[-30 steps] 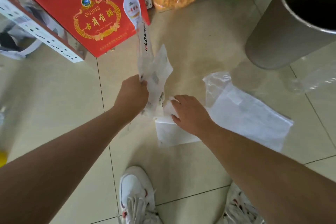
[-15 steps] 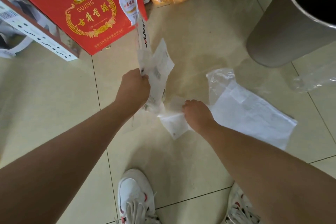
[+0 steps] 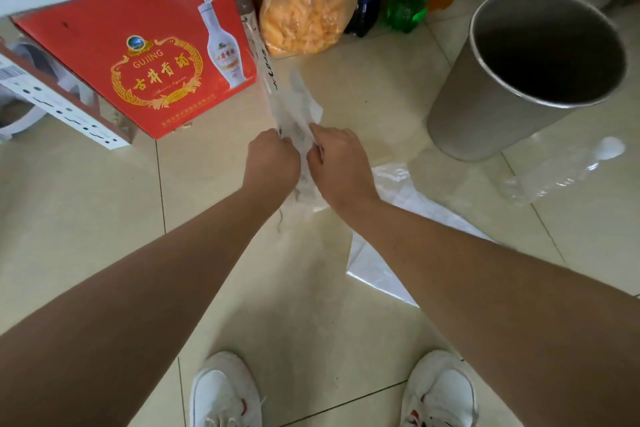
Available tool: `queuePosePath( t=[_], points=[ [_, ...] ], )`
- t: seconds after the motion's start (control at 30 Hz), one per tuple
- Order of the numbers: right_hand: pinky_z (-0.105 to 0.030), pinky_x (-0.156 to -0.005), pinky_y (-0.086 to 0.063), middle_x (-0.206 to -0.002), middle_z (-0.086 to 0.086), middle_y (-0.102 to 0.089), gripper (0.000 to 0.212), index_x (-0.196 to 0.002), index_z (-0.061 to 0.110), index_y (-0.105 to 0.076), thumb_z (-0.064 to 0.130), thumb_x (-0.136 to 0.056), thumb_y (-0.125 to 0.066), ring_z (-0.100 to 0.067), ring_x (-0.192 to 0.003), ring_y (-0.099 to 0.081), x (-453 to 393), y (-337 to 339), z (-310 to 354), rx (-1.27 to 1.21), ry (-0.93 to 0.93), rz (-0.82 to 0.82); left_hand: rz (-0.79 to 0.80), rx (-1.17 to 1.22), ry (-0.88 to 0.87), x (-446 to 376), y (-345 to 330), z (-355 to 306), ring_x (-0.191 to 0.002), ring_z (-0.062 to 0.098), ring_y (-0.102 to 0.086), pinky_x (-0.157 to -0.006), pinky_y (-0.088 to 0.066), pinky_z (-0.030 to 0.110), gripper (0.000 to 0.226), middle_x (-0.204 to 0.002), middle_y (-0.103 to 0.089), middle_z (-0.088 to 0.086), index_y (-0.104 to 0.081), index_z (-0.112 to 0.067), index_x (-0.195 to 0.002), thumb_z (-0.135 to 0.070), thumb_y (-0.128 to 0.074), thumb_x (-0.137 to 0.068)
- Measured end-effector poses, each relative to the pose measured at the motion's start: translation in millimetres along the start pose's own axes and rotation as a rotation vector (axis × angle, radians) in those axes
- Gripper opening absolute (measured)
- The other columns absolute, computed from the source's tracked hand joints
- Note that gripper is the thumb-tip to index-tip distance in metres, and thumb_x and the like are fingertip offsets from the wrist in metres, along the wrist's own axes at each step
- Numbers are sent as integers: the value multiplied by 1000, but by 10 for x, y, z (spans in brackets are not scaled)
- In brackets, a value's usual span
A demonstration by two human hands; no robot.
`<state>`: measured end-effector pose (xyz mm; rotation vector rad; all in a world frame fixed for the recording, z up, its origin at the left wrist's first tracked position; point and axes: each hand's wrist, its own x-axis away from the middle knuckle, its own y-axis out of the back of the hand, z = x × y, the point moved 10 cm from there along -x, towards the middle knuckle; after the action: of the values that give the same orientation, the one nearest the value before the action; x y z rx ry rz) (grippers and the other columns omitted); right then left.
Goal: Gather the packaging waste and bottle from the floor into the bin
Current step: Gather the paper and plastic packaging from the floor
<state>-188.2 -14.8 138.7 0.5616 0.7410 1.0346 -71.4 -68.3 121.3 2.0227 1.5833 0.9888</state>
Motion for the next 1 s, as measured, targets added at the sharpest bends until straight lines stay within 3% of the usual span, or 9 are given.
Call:
queuePosePath(
  t=[0.07,0.13,0.27,0.37,0.53,0.7,0.87,0.93,1.0],
  points=[
    [-42,-72,-50,-77,-6,-69,15,-90,7,-67,2,-86,-53,-31,-69,-56,-12,-43,39,-42,12,4,-1,86,37,2,-97,-124,-97,33,-64,-78,-47,32,33,-109,-68,17,-64,2,-109,-18,-41,-98],
    [-33,-83,-49,-98,-9,-72,29,-114,5,-67,7,-87,-57,-28,-85,-63,-34,-67,33,-9,5,26,-4,211,90,4,-149,-208,-98,32,-64,-85,-49,35,38,-109,-69,16,-66,0,-107,-28,-39,-101],
    [-32,-83,-43,-102,-8,-66,38,-119,5,-65,5,-82,-56,-27,-87,-57,18,22,77,-33,113,97,53,392,87,5,-232,-330,-80,19,-68,-78,-53,33,55,-87,-72,6,-70,-10,-90,-61,-50,-90],
    [-31,-87,-43,-104,-15,-66,39,-117,0,-66,1,-80,-56,-31,-88,-56,64,132,56,-98,150,113,10,331,77,-72,-247,-337,-89,25,-71,-86,-56,37,45,-95,-74,8,-70,-5,-105,-45,-64,-83],
    [-38,-107,-45,-136,-16,-58,48,-129,1,-62,6,-82,-54,-32,-125,-53,246,131,-408,-59,29,208,-41,33,-26,-181,-296,-368,-107,37,-62,-78,-44,30,32,-116,-66,22,-61,4,-118,-17,-48,-97],
    [-44,-95,-52,-128,-21,-61,47,-126,0,-61,16,-83,-69,-37,-111,-62,614,194,-1170,387,23,325,-33,-165,-105,-208,-441,-352,-111,44,-58,-91,-47,42,34,-118,-62,30,-61,9,-116,-17,-48,-97],
    [-50,-117,-28,-159,-23,-21,97,-154,3,-17,55,-87,-63,-42,-143,-28,1355,114,-2201,660,-344,792,-40,-192,-140,-187,-552,-380,-112,45,-58,-94,-46,43,38,-119,-62,31,-60,10,-119,-20,-49,-98],
    [-56,-120,-18,-163,-25,1,113,-156,5,-3,59,-82,-68,-45,-149,-9,1694,25,-2430,608,-516,926,-42,-196,-145,-161,-585,-414,-114,45,-57,-95,-45,41,39,-121,-62,31,-59,9,-121,-20,-49,-98],
    [-58,-119,-18,-162,-28,10,111,-156,3,2,51,-85,-69,-46,-150,-1,1858,-74,-2477,597,-572,976,-41,-199,-149,-145,-605,-438,-115,44,-57,-96,-45,41,39,-122,-62,30,-59,9,-122,-20,-50,-98]
  ],
)
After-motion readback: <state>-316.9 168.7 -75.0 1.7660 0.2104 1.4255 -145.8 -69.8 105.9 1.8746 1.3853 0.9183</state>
